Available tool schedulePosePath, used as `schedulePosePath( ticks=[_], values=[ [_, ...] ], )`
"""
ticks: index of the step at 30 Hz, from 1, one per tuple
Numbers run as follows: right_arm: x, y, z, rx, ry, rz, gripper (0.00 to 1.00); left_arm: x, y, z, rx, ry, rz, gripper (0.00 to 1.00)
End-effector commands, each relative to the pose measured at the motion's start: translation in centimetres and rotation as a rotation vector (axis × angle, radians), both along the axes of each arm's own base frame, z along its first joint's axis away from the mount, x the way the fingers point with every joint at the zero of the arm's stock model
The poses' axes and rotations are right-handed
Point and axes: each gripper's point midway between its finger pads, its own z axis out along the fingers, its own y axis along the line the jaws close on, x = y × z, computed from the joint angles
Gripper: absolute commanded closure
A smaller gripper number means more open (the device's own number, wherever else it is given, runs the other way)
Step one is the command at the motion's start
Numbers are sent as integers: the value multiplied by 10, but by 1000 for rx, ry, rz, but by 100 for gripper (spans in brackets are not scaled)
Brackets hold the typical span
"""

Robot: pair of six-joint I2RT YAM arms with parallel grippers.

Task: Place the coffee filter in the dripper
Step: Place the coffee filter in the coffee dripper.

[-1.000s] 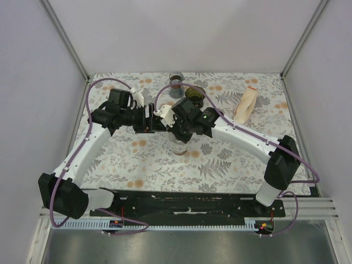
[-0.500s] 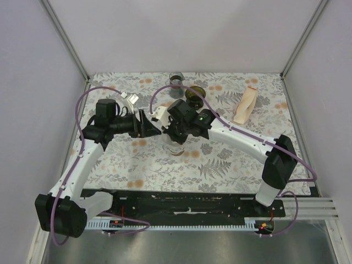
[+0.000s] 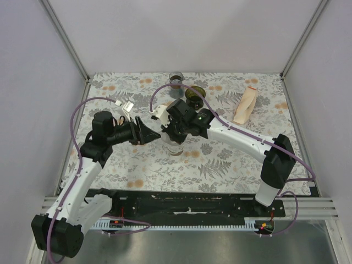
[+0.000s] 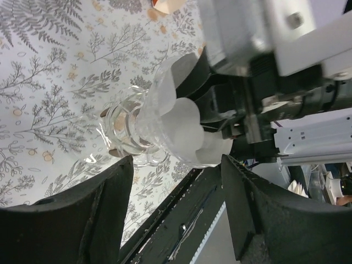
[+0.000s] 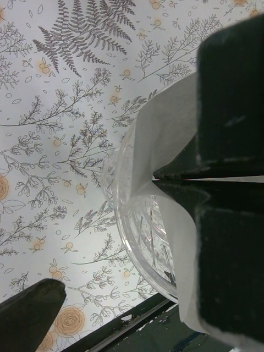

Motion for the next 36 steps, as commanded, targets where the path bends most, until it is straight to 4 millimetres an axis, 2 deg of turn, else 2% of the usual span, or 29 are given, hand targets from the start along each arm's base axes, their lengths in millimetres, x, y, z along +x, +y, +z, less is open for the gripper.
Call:
schedulePosePath(
  ticks=[1,5,13,19,21,24,26,31,36],
  values=[
    [2,8,0,9,0,-21,100,7,-1,-5,0,15,65,30],
    [0,10,-1,4,-4,-19,100,15,-2,2,10,-5,81,34],
    [1,12,0,-1,-17,-19,100,19,-3,-11,13,24,85,35],
    [-1,13,9,-9,-35,-6,98,18,-5,-11,13,24,65,50],
    [-1,10,15,-8,-45,-7,95,14,-5,-14,16,33,55,54],
    [0,6,28,6,-77,-13,82,11,-5,-16,26,37,47,59],
    [0,4,33,13,-88,-14,77,11,-5,-13,30,27,45,60],
    [0,2,42,23,-105,-9,72,11,-5,-9,38,12,36,60],
    [2,2,61,54,-140,-10,67,11,-4,-9,48,10,36,61]
  ],
)
